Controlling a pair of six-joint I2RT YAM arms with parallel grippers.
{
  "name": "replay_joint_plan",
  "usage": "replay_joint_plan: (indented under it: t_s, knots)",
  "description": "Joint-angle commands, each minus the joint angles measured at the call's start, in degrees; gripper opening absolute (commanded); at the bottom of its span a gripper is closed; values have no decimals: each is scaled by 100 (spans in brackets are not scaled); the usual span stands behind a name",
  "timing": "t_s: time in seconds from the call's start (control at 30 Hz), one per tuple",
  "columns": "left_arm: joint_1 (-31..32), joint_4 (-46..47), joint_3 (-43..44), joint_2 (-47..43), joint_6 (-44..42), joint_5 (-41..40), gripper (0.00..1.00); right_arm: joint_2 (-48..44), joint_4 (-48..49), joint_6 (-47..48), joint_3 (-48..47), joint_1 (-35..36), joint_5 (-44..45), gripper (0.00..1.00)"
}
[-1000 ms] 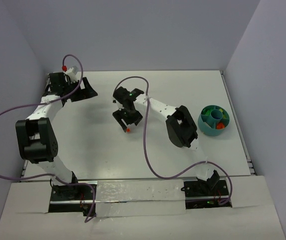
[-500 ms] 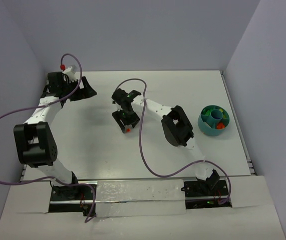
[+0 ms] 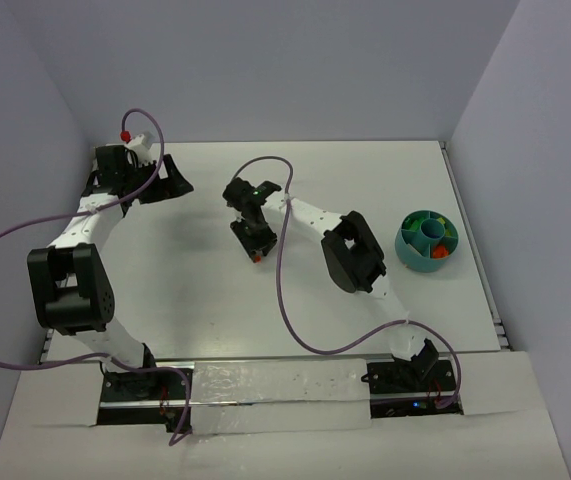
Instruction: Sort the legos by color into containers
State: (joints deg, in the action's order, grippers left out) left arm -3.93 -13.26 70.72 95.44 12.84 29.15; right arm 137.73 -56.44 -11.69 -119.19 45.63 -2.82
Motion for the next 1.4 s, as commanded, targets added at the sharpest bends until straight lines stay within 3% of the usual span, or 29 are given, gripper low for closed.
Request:
replay_joint_plan:
  t_s: [0.0, 0.27, 0.43, 0.6, 0.87, 1.07, 1.37]
  knots:
    - [-47, 137, 0, -125, -74, 3, 99, 99, 94, -9, 98, 32, 173, 46]
    - [-47, 88, 133, -11, -115, 21, 99, 31, 44, 42, 201, 6, 203, 30]
    - [-47, 96, 197, 18, -159, 75, 99, -105, 57, 134, 240, -31, 193, 13]
    - [78, 140, 346, 69, -402, 103, 99, -960, 642, 414, 646, -547, -31, 0]
    - [772, 141, 1056, 509, -746, 37, 99, -2941, 1068, 1502, 1305, -1998, -602, 0]
    - [1110, 203, 1594, 924, -824, 50, 99, -4427, 925, 2466, 2458, -2761, -561, 0]
    - [1530, 210, 2454, 1677, -861, 217, 99, -5685, -401, 3461, 3286, -5039, -577, 0]
